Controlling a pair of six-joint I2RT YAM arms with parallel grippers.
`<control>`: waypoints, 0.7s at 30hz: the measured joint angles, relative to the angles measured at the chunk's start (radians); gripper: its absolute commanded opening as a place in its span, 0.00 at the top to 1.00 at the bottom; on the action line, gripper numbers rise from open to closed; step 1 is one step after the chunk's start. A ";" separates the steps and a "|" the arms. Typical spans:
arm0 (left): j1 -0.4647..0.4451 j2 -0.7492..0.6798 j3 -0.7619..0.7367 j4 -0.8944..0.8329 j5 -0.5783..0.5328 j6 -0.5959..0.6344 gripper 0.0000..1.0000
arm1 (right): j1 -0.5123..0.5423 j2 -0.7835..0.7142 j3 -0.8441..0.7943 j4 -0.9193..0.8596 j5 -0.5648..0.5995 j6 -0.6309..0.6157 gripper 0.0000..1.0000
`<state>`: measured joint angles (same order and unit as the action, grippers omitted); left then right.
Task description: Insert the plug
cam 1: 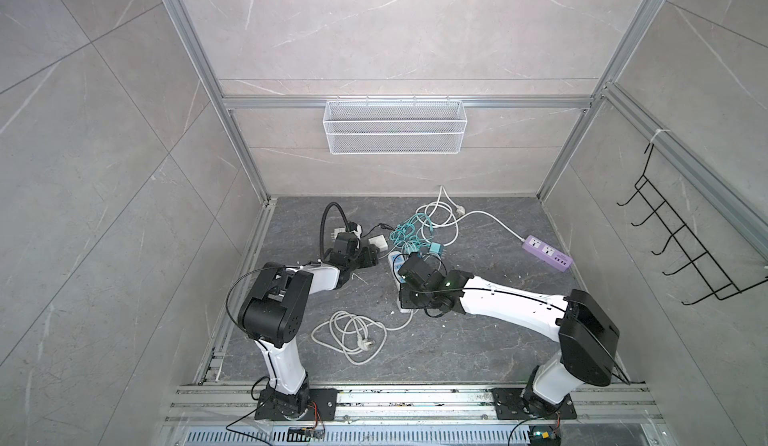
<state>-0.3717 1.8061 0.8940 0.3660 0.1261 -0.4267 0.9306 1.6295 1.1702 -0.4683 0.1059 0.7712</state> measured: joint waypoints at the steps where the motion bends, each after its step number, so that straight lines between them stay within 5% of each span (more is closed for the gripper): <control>1: -0.010 -0.010 0.000 -0.012 0.003 0.000 0.25 | -0.013 -0.011 0.005 -0.008 -0.001 -0.012 0.88; 13: -0.245 -0.158 -0.004 -0.211 -0.069 -0.016 0.24 | -0.253 -0.007 0.007 -0.007 -0.051 -0.153 0.88; 21: -0.248 -0.200 -0.028 -0.289 -0.140 -0.062 0.24 | -0.267 0.064 -0.047 0.052 -0.096 -0.174 0.89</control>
<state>-0.6197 1.6058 0.8661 0.0772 -0.0135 -0.4885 0.6632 1.6936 1.1233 -0.4164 0.0101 0.5968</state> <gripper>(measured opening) 0.760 0.306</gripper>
